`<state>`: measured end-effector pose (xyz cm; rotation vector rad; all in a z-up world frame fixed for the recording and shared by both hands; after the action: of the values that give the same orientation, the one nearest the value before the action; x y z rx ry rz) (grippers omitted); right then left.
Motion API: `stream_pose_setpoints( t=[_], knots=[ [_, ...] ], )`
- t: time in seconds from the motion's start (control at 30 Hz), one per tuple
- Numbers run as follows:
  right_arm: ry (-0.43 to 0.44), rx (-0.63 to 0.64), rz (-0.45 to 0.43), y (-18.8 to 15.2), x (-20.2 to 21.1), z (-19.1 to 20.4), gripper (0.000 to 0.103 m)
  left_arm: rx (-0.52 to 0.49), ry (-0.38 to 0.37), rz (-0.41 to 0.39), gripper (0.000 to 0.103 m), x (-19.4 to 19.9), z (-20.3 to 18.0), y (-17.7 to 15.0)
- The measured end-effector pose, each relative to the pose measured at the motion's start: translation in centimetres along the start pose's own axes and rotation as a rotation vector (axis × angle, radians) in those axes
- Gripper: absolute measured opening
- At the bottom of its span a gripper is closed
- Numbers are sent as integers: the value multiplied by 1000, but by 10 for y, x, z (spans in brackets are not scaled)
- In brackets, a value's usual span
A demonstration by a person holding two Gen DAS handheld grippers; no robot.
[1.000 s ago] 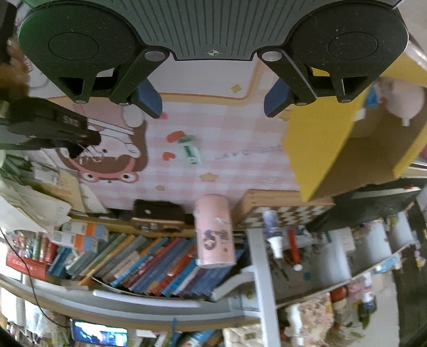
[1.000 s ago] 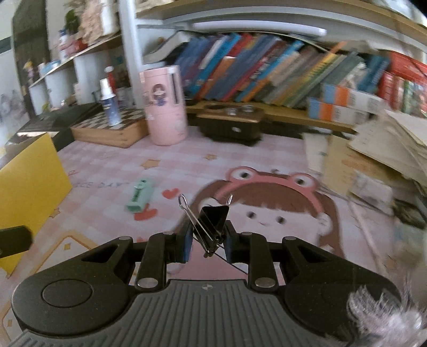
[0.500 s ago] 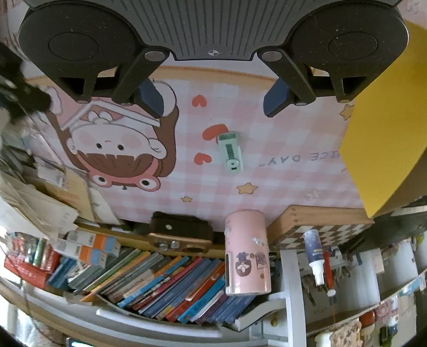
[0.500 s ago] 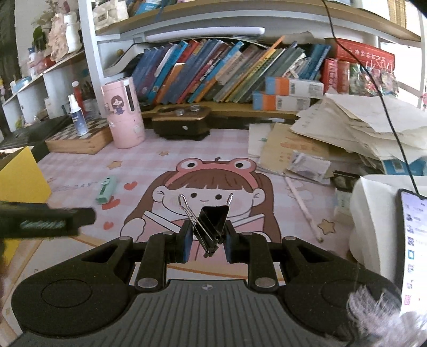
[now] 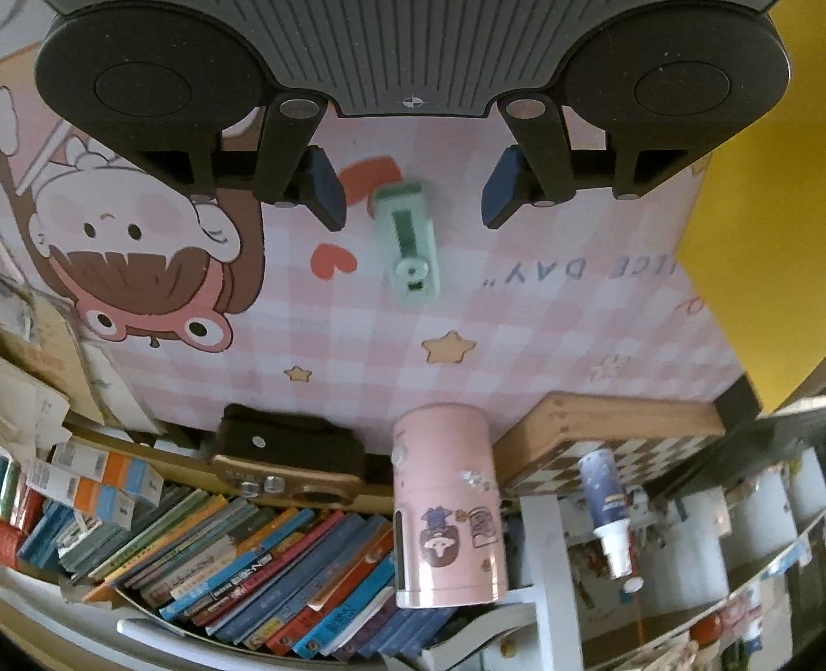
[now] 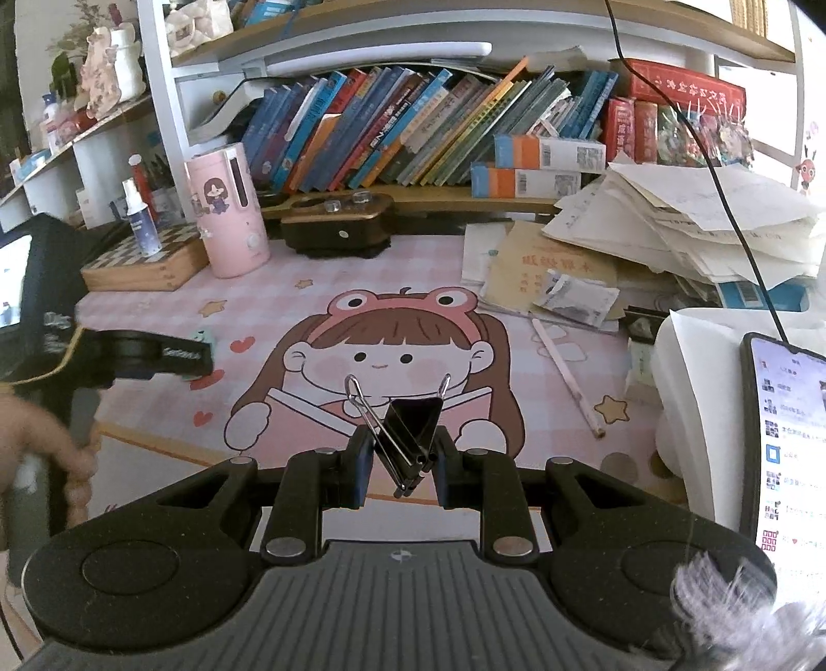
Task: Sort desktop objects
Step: 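Lift the binder clip with the right gripper while the left gripper grasps the mint-green clip, then carry the mint-green clip and black binder clip toward the yellow box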
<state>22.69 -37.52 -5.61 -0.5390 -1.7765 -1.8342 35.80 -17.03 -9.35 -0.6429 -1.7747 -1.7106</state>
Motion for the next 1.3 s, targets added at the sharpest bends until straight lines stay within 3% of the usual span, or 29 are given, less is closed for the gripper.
stream_pose_setpoints(
  t=[0.23, 0.37, 0.5, 0.8, 1.3],
  knots=[
    [0, 13, -9, -1, 6, 5, 22, -8, -9, 7, 46, -16, -3, 4],
    [1, 18, -9, -1, 8, 6, 22, -37, -41, 7, 23, -17, -7, 7],
    [3, 32, -15, -1, 12, 10, 22, -33, -56, -4, 23, -8, -7, 8],
    [29, 48, -26, 4, 13, 17, 22, -4, -163, -85, 23, 55, 4, 7],
    [132, 106, -25, 1, 23, 45, 22, 31, -163, -104, 23, 126, 38, -27]
  ],
)
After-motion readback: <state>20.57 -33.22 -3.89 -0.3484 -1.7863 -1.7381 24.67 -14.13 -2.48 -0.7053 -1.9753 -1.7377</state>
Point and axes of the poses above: each gripper's, at about its wrist camera, not at the fingertips, and x roughly against the way its jaws point, z to its left, y to its top, the point moved 3 cm from there along -x, roughly the way its jaws point, and after that the axes turned 5 degrees about x, right-handed, at the moved point
